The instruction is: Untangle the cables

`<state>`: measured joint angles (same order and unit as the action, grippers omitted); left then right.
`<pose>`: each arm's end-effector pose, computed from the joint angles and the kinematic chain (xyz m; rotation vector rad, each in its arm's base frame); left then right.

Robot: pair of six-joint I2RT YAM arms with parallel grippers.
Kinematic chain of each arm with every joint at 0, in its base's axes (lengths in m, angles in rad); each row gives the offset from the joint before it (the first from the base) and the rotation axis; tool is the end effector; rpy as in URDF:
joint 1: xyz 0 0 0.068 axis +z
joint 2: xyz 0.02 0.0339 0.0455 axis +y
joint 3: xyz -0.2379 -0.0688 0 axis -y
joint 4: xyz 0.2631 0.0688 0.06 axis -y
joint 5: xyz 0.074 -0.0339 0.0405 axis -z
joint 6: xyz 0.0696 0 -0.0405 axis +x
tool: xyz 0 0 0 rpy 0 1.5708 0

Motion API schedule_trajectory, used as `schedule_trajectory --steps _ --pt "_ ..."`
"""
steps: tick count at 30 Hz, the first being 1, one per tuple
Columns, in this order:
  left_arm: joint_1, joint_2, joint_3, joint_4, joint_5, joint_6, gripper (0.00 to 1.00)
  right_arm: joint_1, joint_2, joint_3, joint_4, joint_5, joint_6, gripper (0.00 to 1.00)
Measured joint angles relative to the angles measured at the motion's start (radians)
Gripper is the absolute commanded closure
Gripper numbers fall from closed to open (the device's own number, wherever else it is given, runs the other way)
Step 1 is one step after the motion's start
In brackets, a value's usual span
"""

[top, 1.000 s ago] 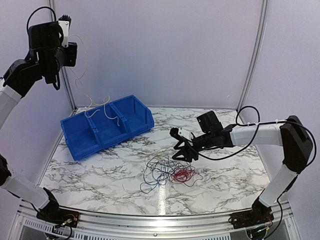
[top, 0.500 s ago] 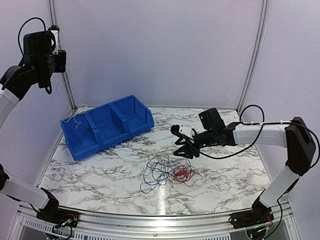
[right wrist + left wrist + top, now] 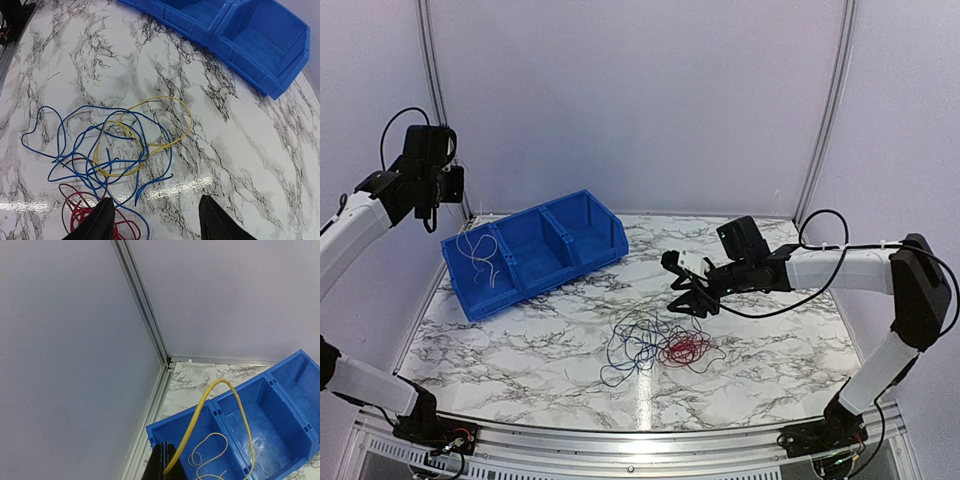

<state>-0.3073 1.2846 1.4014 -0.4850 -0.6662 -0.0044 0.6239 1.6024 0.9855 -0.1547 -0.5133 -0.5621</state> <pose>0.3249 -0.0580 0.3856 -0.1532 1.8737 0.4304 0.2830 0.2458 0.1541 -1.4885 1.7551 0.6298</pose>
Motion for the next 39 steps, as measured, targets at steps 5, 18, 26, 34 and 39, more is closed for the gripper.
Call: schedule_trajectory --steps 5,18,26,34,39 --pt "0.057 0.028 -0.132 0.033 0.068 -0.050 1.00 0.000 0.000 0.000 -0.004 0.002 -0.010 0.42" --pt "0.091 0.203 -0.263 0.100 0.169 -0.166 1.00 0.000 0.000 0.000 -0.015 0.007 -0.019 0.42" --pt "0.154 0.353 -0.262 0.113 0.225 -0.200 1.00 0.000 0.000 0.000 -0.021 0.011 -0.019 0.42" --pt "0.200 0.384 -0.262 0.111 0.313 -0.215 0.76 0.000 0.000 0.000 -0.023 0.021 -0.030 0.42" --pt "0.200 0.371 -0.262 0.100 0.336 -0.211 0.54 0.000 0.002 0.000 -0.027 0.024 -0.035 0.42"
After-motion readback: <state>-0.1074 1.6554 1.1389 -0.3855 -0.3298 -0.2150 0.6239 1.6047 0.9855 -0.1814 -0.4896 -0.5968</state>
